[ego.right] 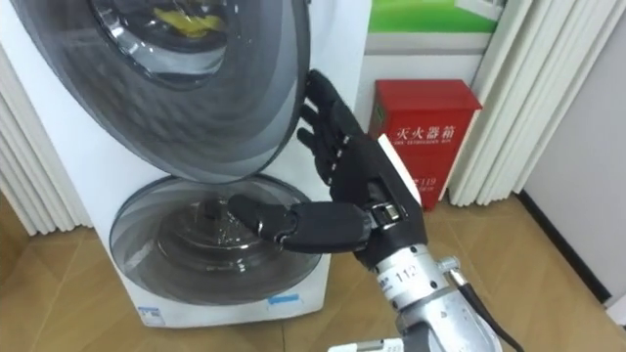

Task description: Pick clothes from washing machine

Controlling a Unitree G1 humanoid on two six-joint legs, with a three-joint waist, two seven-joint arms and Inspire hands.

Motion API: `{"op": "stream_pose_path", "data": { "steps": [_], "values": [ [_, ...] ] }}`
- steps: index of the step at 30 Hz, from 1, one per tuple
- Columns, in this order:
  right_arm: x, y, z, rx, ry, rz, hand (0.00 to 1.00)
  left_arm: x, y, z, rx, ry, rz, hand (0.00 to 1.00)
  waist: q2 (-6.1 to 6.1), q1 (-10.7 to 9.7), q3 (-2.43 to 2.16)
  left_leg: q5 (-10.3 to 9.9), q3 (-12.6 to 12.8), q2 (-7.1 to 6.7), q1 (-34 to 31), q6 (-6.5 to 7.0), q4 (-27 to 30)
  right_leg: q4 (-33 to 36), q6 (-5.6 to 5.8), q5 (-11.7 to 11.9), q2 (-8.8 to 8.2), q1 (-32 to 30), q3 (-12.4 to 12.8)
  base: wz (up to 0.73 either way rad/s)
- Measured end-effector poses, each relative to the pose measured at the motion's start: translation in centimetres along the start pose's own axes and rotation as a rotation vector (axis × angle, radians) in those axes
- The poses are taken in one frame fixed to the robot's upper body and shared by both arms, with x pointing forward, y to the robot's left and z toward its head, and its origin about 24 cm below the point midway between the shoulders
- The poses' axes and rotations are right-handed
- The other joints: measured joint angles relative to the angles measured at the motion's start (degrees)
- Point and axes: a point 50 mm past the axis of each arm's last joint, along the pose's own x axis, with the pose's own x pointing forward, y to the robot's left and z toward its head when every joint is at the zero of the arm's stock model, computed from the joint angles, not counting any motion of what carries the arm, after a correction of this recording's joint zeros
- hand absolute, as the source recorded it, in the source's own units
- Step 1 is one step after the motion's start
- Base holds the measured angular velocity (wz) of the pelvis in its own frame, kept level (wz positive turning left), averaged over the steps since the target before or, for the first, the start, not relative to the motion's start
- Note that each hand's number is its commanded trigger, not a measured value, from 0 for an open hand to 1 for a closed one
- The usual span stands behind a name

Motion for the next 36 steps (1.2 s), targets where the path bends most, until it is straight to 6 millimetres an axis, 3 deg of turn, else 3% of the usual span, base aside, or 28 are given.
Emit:
{"op": "stream_pose_path", "data": {
  "steps": [5,6,7,8,9,10,11,12,13,14,15,16,17,18,20,21,22,23,24,27,31,36],
  "values": [
    [-0.1,1.4,-0.5,0.022,0.013,0.067,0.0,0.1,0.5,0.3,-0.04,-0.005,-0.01,0.0,-0.2,0.8,-0.15,0.3,0.1,-0.48,-3.4,0.52,1.5,-0.6,0.44,0.3,0.0,0.3,-1.4,0.01],
    [-0.1,1.7,-0.6,0.026,0.018,0.082,0.0,0.1,0.6,0.4,-0.047,-0.009,-0.01,0.0,-0.16,1.4,-0.17,0.4,0.2,-0.49,-4.0,0.67,1.3,-0.8,2.32,0.4,0.06,0.3,-1.3,-0.11],
    [0.1,2.1,-0.6,0.019,0.022,0.119,0.0,0.1,0.2,0.5,-0.066,-0.011,-0.016,0.0,2.13,2.2,0.09,0.2,-0.8,1.67,-5.7,0.99,2.9,8.3,3.37,-2.5,0.24,-3.1,1.3,-0.21],
    [0.5,2.5,-0.4,0.009,0.015,0.16,0.0,0.0,-0.1,0.4,-0.085,-0.011,-0.02,0.0,2.01,2.2,0.03,-0.2,-2.0,2.18,-7.6,0.36,6.5,17.5,0.39,-5.9,-1.78,-6.4,4.3,-0.24],
    [0.8,3.4,-0.2,0.003,0.006,0.227,0.0,-0.1,-0.1,-0.1,-0.106,0.0,-0.013,0.0,0.28,2.6,0.31,-1.1,-3.6,2.17,-11.6,-1.55,14.8,26.3,-3.37,-13.4,-3.24,-11.1,6.6,0.14],
    [0.4,3.6,-0.6,0.012,0.026,0.251,0.0,-0.1,-0.4,0.2,-0.1,-0.013,-0.022,0.0,1.5,2.8,-0.39,-1.2,-5.6,2.2,-13.0,-1.73,17.6,26.2,-4.8,-13.8,-3.55,-10.1,4.7,0.35],
    [0.2,3.7,-0.9,0.018,0.039,0.27,0.0,-0.2,-0.6,0.1,-0.096,-0.012,-0.027,0.0,1.75,2.9,-0.68,-1.0,-5.5,1.55,-12.9,-1.51,17.1,24.1,-3.9,-13.3,-3.54,-8.6,4.2,0.69],
    [-0.3,4.1,-1.4,0.034,0.07,0.325,0.0,-0.2,-0.4,-0.2,-0.092,-0.003,-0.03,0.0,2.12,2.8,-0.46,-0.7,-4.6,0.75,-11.9,-0.73,14.7,17.5,0.97,-10.8,-3.15,-4.7,2.9,0.46],
    [-0.2,4.6,-1.5,0.016,0.084,0.41,0.0,-0.2,-0.4,-0.1,-0.098,-0.005,-0.029,0.0,3.11,3.0,-0.59,-0.3,-4.2,0.68,-11.7,-0.77,13.7,20.7,2.57,-11.4,-3.98,-4.0,5.7,0.3],
    [0.1,5.2,-1.3,0.0,0.075,0.464,0.0,-0.2,-0.4,-0.1,-0.109,-0.004,-0.029,0.0,2.41,3.2,-0.14,-0.4,-4.1,0.54,-11.7,-1.17,14.6,24.4,2.37,-11.9,-6.24,-5.1,7.9,0.06],
    [0.3,6.2,-1.1,-0.004,0.061,0.546,0.0,-0.2,-0.2,-0.2,-0.118,0.004,-0.023,0.0,1.56,3.9,0.05,-0.4,-5.3,1.19,-12.6,-1.32,15.4,25.6,-0.04,-15.9,-6.76,-6.3,8.1,0.46],
    [-0.2,6.7,-1.6,0.011,0.09,0.6,0.0,-0.1,0.0,0.1,-0.116,-0.006,-0.02,0.0,1.44,4.0,-0.02,-0.2,-7.2,0.71,-12.4,-1.25,14.3,23.6,-0.34,-15.7,-6.6,-5.1,6.3,0.71],
    [-0.3,6.9,-1.8,0.01,0.105,0.626,0.0,-0.1,0.1,0.4,-0.116,-0.012,-0.02,0.0,1.36,4.2,-0.16,0.1,-7.4,0.76,-11.8,-1.43,12.7,21.8,-0.4,-15.0,-6.49,-4.2,5.6,0.84],
    [-0.5,7.3,-2.0,0.016,0.117,0.671,0.0,0.0,0.4,0.7,-0.117,-0.02,-0.013,0.0,0.07,6.0,-0.25,1.0,-6.4,0.55,-9.6,-2.29,8.6,18.2,-0.1,-13.5,-6.09,-2.4,4.9,0.56],
    [-0.3,7.6,-1.8,0.008,0.105,0.718,0.0,0.1,0.7,0.8,-0.117,-0.023,-0.005,0.0,-0.88,8.1,-0.11,3.8,-6.5,0.58,-6.8,-2.03,4.4,13.3,-0.92,-11.5,-4.77,0.2,3.3,0.46],
    [-0.4,7.6,-1.8,0.008,0.105,0.732,0.0,0.1,0.7,0.7,-0.115,-0.017,-0.004,0.0,-1.29,8.8,-0.01,4.9,-6.2,0.61,-5.1,-1.62,2.5,10.7,-0.61,-10.9,-3.85,1.5,1.9,0.62],
    [-0.4,7.7,-1.8,0.004,0.111,0.741,0.0,0.1,0.9,0.8,-0.116,-0.019,0.003,0.0,-2.19,9.2,0.42,4.8,-6.5,0.47,-4.3,-1.83,0.9,8.2,0.04,-10.4,-3.58,3.0,0.7,0.55],
    [-0.5,7.7,-1.9,-0.002,0.117,0.75,0.0,0.1,0.8,0.8,-0.118,-0.019,0.003,0.0,-2.51,9.8,0.44,4.8,-6.5,0.4,-4.3,-1.76,0.7,7.0,0.55,-10.0,-3.5,3.6,0.5,0.32],
    [-0.6,7.6,-2.0,-0.014,0.128,0.765,0.0,0.1,0.6,0.8,-0.12,-0.018,-0.004,0.0,-2.63,10.6,0.46,4.5,-6.5,0.09,-4.0,-1.33,0.5,4.7,0.99,-9.1,-3.4,4.8,0.4,0.1],
    [-0.7,7.5,-2.0,-0.029,0.137,0.782,0.0,0.2,0.6,1.2,-0.116,-0.023,-0.003,0.0,-2.18,10.8,0.78,3.9,-6.5,-1.36,-3.3,-0.35,0.0,1.2,0.11,-7.1,-4.19,7.1,0.3,0.1],
    [-0.8,7.4,-2.1,-0.058,0.144,0.786,0.0,0.4,1.3,2.3,-0.115,-0.058,0.026,0.0,-1.41,10.8,1.38,3.1,-6.3,-2.5,-1.8,0.8,-1.2,1.2,-0.32,-6.7,-5.43,8.0,0.3,0.0],
    [-0.8,7.4,-2.2,-0.096,0.149,0.797,0.0,0.5,1.5,3.3,-0.105,-0.091,0.031,0.0,-1.33,10.8,1.56,2.7,-6.2,-3.13,-1.4,1.3,-1.8,1.0,-0.27,-6.7,-6.13,8.0,0.6,-0.04]
  ]
}}
